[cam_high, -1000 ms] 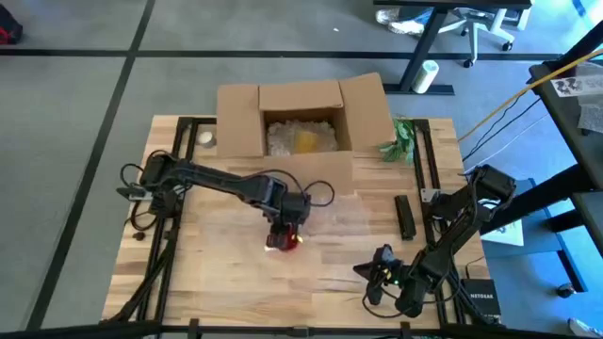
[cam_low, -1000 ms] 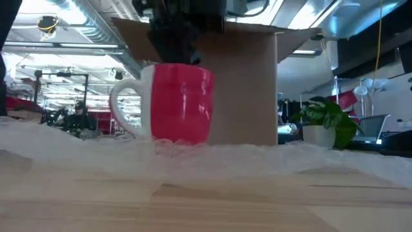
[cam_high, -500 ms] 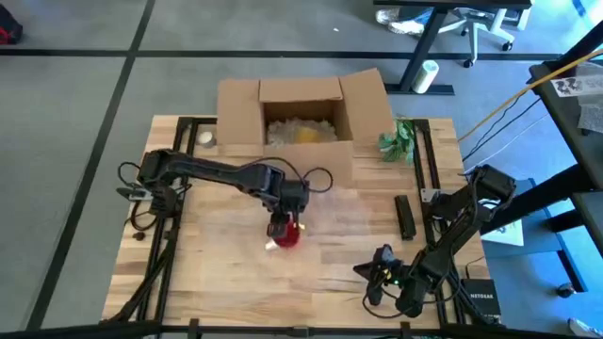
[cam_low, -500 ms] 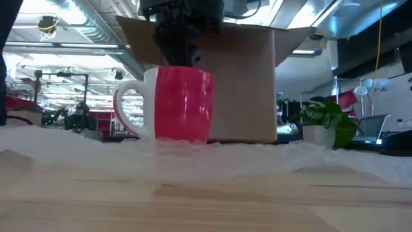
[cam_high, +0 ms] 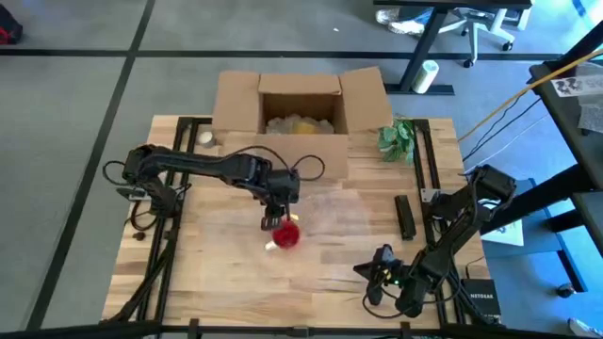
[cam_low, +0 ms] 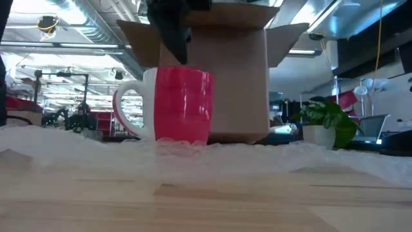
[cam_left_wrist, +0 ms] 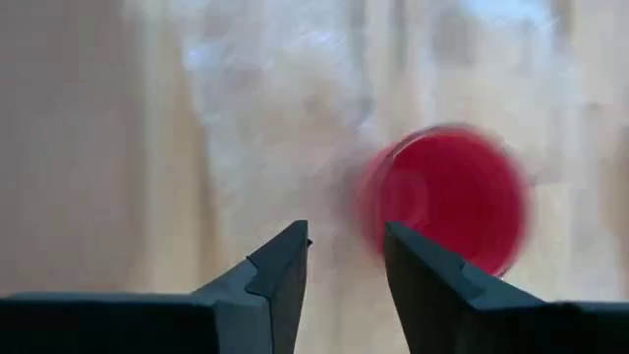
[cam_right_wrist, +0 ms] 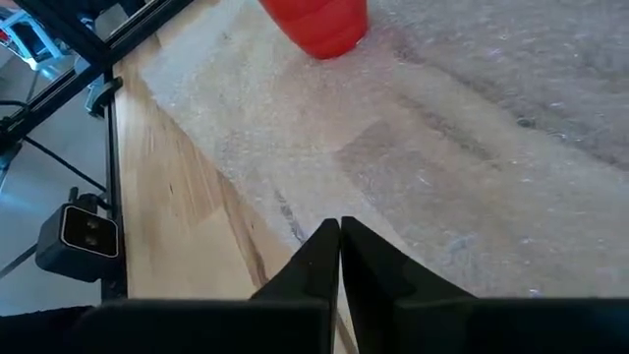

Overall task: Wrap mug
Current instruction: Wrap the red mug with the transparent bubble wrap

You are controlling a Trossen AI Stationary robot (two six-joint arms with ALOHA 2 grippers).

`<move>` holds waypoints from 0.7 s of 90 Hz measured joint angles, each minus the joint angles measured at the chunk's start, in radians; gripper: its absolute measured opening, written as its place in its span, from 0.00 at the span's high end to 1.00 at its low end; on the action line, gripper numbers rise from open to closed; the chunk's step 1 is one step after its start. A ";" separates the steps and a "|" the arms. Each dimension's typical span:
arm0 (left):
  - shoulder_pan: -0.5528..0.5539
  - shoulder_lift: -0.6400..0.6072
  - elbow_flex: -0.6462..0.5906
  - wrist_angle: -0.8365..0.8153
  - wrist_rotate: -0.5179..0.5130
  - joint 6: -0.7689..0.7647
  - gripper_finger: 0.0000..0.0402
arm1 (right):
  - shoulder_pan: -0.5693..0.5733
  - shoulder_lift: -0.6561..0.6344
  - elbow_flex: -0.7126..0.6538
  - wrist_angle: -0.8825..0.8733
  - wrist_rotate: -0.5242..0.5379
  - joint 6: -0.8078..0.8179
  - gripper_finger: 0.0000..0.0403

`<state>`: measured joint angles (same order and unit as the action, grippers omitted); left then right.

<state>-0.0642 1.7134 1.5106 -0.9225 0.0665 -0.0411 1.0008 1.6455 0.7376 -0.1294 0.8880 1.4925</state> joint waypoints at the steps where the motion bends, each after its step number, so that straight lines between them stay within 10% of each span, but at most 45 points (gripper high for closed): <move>1: -0.004 0.000 -0.006 0.013 0.012 0.000 0.71 | 0.000 0.000 0.000 0.000 0.001 0.000 1.00; 46: -0.110 -0.004 -0.065 0.406 0.183 0.034 0.71 | 0.000 0.000 0.000 0.009 0.003 0.020 1.00; 63: -0.105 0.035 -0.065 0.595 -0.005 -0.002 0.71 | 0.000 0.000 0.000 0.027 0.004 0.021 1.00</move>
<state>-0.1687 1.7481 1.4456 -0.3277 0.0617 -0.0432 1.0008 1.6455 0.7376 -0.1029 0.8923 1.5138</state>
